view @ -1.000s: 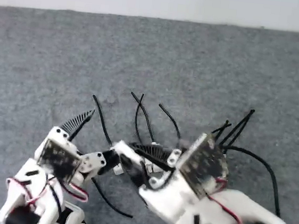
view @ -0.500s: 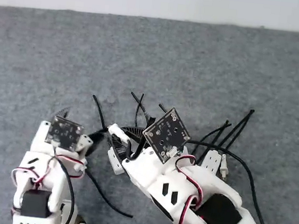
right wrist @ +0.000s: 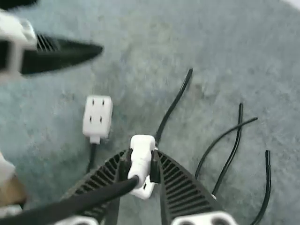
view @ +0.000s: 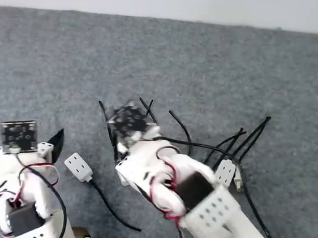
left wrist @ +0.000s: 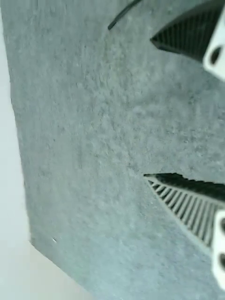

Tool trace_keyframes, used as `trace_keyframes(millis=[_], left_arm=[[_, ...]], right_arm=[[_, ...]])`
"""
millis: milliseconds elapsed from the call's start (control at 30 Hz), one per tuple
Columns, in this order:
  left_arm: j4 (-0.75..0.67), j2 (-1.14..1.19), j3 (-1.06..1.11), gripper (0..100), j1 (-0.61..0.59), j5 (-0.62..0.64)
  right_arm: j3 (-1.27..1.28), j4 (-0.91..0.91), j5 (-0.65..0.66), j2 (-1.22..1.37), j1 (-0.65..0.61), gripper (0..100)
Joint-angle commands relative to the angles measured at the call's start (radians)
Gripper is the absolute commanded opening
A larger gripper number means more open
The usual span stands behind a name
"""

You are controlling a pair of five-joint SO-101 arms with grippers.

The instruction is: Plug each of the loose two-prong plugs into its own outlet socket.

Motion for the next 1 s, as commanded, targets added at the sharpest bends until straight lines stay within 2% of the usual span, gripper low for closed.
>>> trace_keyframes(millis=[0, 233, 433, 633, 967], left_arm=[[0.003, -0.008, -0.008, 38, -0.044, 0.075], [-0.092, -0.008, 0.081, 38, -0.044, 0.098], [-0.092, -0.009, 0.087, 38, -0.044, 0.110], [-0.092, -0.009, 0.088, 38, -0.044, 0.106], [-0.094, -0.011, 0.090, 38, -0.044, 0.104]], right_arm=[[-0.038, 0.007, 0.115, 0.128, 0.007, 0.8], [-0.092, 0.001, 0.250, 0.351, -0.015, 0.8], [-0.137, -0.001, 0.410, 0.503, -0.088, 0.8], [-0.141, 0.007, 0.594, 0.507, -0.108, 0.8], [-0.212, 0.062, 0.729, 0.524, -0.045, 0.8]])
